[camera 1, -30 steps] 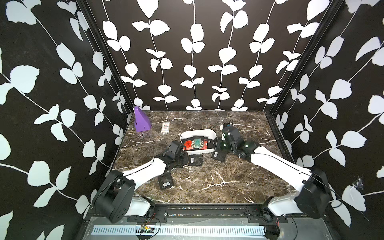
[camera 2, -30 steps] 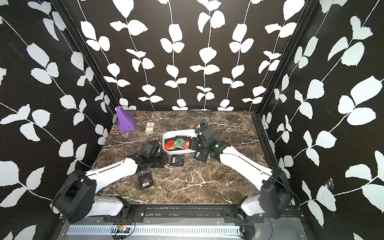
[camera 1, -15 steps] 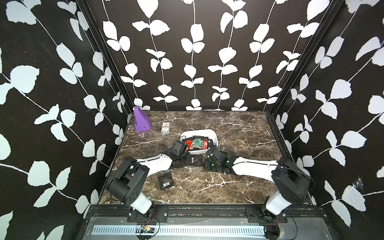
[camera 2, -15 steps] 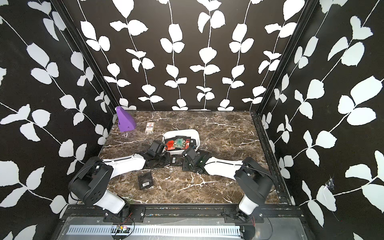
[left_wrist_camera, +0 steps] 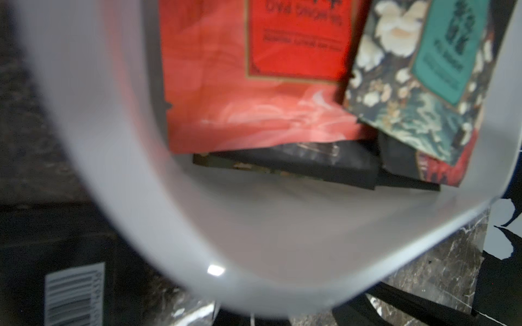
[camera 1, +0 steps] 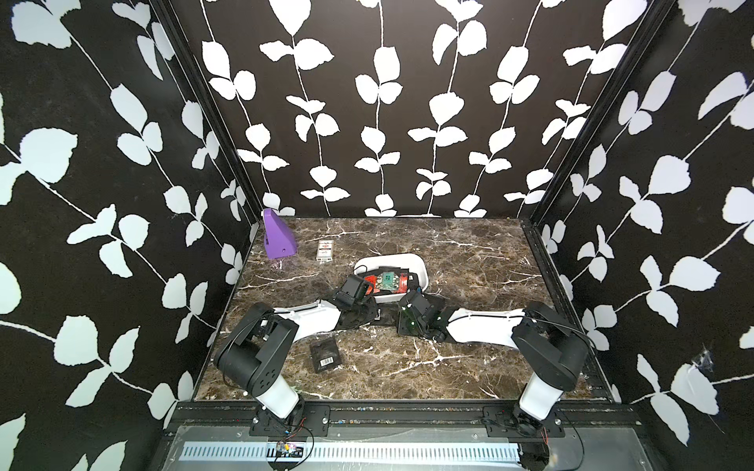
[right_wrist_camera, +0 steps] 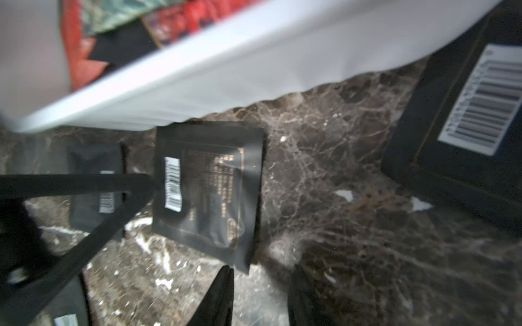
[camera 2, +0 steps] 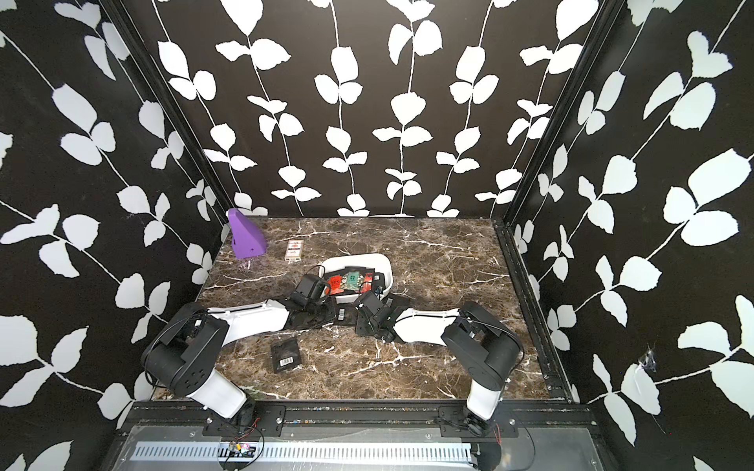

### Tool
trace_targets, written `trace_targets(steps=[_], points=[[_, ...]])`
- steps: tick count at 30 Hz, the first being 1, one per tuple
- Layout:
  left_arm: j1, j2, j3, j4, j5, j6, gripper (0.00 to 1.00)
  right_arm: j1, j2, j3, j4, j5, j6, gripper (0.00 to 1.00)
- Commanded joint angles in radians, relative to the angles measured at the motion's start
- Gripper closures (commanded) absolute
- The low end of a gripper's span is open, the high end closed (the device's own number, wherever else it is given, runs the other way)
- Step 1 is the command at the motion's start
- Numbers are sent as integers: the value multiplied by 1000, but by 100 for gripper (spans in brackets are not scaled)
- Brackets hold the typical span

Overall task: Put the tea bags into the storage box
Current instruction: Pick up the tea bag from the center of the board.

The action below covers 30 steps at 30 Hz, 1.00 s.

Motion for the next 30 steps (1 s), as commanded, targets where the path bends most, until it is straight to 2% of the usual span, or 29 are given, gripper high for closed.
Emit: trace_targets(steps=[1, 15, 22, 27, 30], points=[[-4, 5, 23, 8, -2, 6, 100, -4, 23, 44, 22, 30, 15, 65], [-19, 72, 18, -24, -26, 11, 100, -14, 70, 54, 45, 18, 36, 66], [-33, 58, -26, -26, -42, 4, 100, -13, 90, 58, 58, 16, 47, 67], [-42, 51, -48, -20, -45, -4, 100, -13, 109, 65, 69, 9, 54, 72], [-46, 49, -50, -20, -45, -6, 100, -13, 113, 68, 70, 2, 56, 78]])
